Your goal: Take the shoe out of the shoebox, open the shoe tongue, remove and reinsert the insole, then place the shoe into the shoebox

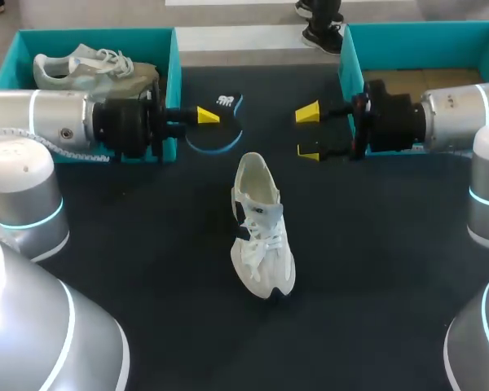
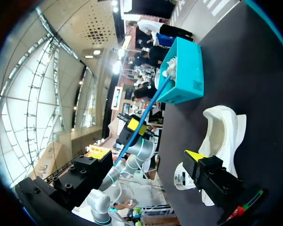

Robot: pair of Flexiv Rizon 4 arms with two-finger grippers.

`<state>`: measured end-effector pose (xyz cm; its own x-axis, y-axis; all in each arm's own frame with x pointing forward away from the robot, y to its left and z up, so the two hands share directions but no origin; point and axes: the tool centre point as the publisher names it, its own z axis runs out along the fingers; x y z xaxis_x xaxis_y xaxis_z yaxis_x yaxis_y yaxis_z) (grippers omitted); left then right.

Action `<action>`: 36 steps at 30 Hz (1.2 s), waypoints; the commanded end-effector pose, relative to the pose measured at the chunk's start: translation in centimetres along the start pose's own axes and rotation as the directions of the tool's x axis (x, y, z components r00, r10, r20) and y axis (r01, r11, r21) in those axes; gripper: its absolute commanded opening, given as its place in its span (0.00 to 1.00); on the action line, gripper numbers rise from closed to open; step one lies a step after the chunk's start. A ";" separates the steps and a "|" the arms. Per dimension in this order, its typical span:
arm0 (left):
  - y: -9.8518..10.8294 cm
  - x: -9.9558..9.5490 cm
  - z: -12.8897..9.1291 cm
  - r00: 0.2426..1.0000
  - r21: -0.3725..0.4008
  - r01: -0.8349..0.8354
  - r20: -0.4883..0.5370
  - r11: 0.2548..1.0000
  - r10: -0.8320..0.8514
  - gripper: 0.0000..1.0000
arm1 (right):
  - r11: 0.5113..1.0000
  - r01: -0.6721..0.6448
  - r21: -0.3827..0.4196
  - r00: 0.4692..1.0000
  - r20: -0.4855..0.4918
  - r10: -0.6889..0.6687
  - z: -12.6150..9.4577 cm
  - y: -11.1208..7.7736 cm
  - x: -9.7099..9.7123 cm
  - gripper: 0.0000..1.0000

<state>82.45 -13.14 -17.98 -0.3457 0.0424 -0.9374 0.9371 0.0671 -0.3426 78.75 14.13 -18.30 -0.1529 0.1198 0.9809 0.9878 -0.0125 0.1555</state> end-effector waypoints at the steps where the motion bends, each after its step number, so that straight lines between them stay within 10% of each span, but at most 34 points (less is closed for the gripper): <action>1: -0.4 0.3 0.0 0.889 -0.068 -0.457 0.007 0.887 0.459 0.00 | 1.000 -0.001 -0.003 1.000 0.003 0.001 0.2 -0.1 0.0 1.00; 20: -0.4 0.3 0.0 0.889 -0.068 -0.457 0.007 0.887 0.459 0.00 | 1.000 -0.001 -0.003 1.000 0.003 0.001 0.2 -0.1 0.0 1.00; 36: 1.0 0.2 5.0 0.869 -0.090 -0.490 0.026 0.867 0.494 0.00 | 0.998 0.003 0.059 0.999 -0.035 -0.001 4.8 -0.7 0.0 1.00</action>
<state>82.60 -16.46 -18.46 0.1599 0.0505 -0.9858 0.9781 0.1267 0.1651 77.60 17.93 -18.70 -0.1558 0.0857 0.9841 0.9874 0.0402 0.1528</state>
